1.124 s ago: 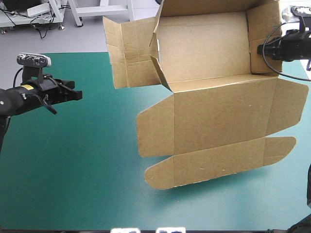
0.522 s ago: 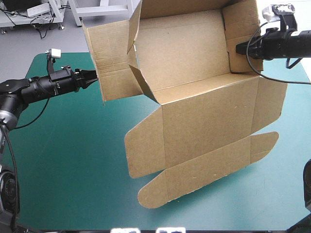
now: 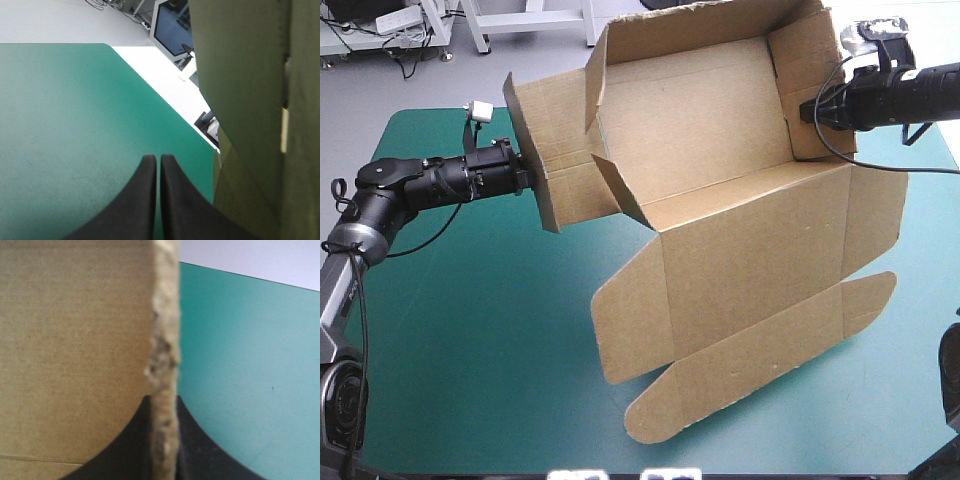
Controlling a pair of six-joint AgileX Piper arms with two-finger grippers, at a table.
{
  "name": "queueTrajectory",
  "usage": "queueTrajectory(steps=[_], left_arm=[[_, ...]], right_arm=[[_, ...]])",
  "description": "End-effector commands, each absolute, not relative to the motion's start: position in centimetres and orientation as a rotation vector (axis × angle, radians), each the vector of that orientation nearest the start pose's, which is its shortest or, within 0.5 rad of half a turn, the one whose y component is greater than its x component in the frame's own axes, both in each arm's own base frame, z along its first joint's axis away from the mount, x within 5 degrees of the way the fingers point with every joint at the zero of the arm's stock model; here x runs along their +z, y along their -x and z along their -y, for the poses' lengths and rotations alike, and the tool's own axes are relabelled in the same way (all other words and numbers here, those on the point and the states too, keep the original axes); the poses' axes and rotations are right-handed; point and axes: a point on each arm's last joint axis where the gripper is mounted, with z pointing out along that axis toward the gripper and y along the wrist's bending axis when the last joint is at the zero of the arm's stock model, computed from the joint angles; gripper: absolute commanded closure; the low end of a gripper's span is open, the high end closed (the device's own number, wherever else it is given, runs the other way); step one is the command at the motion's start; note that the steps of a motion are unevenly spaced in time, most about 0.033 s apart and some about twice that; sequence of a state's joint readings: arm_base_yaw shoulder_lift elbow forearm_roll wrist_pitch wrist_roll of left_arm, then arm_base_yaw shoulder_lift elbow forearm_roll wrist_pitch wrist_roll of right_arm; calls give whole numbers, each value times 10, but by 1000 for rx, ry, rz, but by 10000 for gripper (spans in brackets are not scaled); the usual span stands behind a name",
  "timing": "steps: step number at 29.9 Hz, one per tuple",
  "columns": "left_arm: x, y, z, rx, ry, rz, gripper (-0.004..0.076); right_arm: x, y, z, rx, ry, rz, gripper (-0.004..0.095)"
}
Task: Fold the box
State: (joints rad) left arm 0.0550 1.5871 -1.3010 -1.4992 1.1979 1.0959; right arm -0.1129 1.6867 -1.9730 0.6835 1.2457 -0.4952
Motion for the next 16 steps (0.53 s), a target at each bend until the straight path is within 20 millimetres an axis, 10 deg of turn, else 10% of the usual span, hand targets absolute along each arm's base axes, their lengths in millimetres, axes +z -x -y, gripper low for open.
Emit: queueTrajectory(steps=[1, 10, 16], left_arm=[[400, -308, 76, -1405, -591, -1685, 663], [413, -297, 76, -1413, -585, -1669, 326], [417, -294, 77, -1444, -556, -1684, 313]], right_arm=[[477, -341, -18, 584, 412, -2137, 928], [472, -348, -27, 495, 416, -2156, 928], [465, -358, -57, 373, 411, -2163, 928]])
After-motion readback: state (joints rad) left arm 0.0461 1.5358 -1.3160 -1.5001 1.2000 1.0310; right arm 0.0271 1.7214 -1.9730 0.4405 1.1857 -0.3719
